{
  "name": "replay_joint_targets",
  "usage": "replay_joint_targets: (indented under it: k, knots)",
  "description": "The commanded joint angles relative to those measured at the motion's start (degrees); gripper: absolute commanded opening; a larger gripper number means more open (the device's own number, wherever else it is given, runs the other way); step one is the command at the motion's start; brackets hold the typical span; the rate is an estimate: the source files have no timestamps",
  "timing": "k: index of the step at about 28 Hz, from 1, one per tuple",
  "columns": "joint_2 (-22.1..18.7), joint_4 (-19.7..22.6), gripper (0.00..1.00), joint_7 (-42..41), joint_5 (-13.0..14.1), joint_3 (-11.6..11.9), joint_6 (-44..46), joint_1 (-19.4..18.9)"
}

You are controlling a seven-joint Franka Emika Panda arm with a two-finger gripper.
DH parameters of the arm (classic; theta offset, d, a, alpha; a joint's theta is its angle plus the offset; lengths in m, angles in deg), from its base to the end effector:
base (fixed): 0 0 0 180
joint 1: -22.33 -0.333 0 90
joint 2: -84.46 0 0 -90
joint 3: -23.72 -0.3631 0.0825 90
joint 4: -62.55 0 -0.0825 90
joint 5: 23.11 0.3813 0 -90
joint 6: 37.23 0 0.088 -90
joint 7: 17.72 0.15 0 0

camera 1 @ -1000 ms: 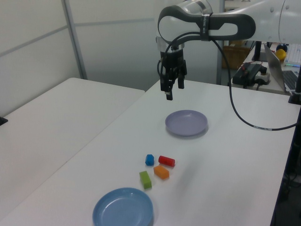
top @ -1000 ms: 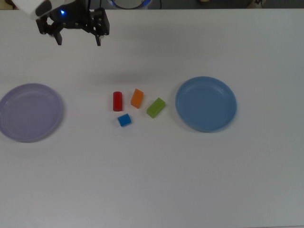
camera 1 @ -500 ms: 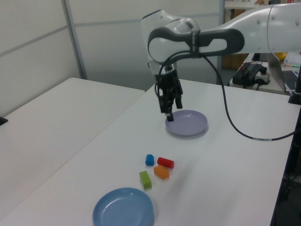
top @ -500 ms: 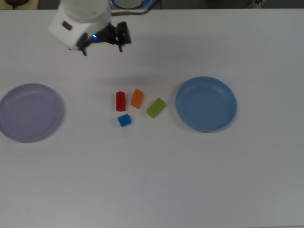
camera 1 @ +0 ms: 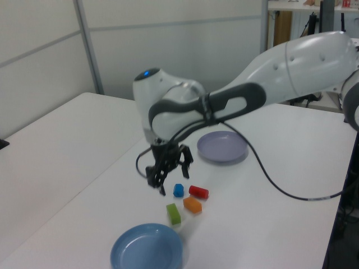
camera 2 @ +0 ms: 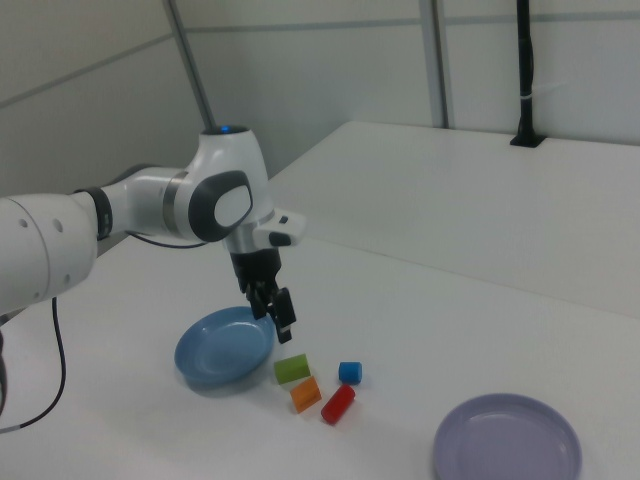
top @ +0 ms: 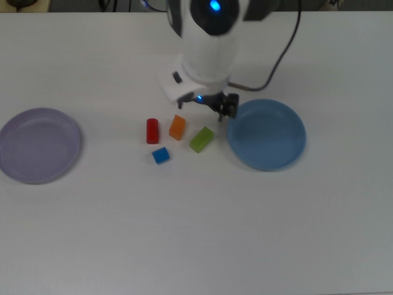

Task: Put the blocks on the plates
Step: 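Move the open gripper down toward the green block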

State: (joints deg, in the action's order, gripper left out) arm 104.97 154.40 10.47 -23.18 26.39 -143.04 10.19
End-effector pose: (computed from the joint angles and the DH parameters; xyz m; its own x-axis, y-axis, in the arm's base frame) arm 0.6493 0.1115 0.4166 0.9428 -0.3203 -0.0920 -0.3149 -0.9466 0.0691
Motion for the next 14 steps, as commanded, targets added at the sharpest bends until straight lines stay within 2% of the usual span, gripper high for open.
replay_joint_targets:
  k: [1,9,14]
  knots:
    - [3.5,-0.1,1.0,6.6,0.9,0.6,-2.6,-1.8]
    - [5.2,0.0,1.0,18.1,0.9,0.6,-9.2,-1.9]
    - [6.6,-0.1,1.0,21.1,0.9,0.6,-9.7,-1.8]
